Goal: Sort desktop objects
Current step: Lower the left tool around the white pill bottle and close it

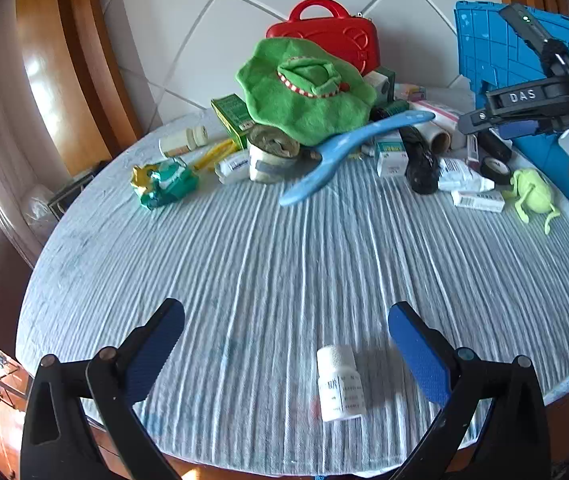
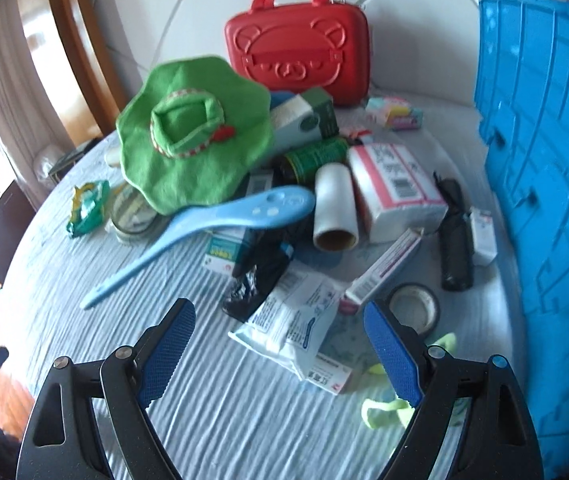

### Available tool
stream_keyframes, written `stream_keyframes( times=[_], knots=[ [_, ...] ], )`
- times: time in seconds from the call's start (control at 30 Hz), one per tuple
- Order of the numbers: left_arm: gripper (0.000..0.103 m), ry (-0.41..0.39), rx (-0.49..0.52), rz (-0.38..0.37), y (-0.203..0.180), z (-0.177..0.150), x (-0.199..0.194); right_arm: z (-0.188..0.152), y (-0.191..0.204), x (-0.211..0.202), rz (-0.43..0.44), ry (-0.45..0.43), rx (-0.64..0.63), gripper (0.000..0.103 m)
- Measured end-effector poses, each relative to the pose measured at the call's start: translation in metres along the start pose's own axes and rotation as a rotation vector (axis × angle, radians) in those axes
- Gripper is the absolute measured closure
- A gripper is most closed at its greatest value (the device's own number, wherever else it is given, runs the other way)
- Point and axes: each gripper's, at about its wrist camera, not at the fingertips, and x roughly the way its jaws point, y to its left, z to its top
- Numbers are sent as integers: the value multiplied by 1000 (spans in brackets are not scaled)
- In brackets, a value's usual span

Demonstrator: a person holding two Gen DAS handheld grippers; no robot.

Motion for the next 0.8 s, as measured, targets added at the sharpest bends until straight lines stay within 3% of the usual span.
stream_keyframes(
  times=[0.13, 0.27, 0.43, 0.5, 0.53, 0.8],
  knots=[
    [2, 68, 7, -59, -7, -21, 15, -15, 1, 23, -10, 39, 26, 17],
    [29, 149, 1, -146, -16, -37, 32, -27, -3, 37, -12, 77, 53, 17],
    [38, 150, -30, -186, -11, -43, 34, -31, -11, 43, -23, 94, 89, 17],
    [59, 157, -32, -210, -10, -43, 33, -30, -10, 43, -25, 93, 93, 17],
    [64, 158, -29, -223, -10, -42, 30, -29, -9, 42, -26, 92, 91, 17],
    [76, 159, -2, -251, -10, -33, 40, -27, -3, 52, -28, 115, 94, 17]
  ],
)
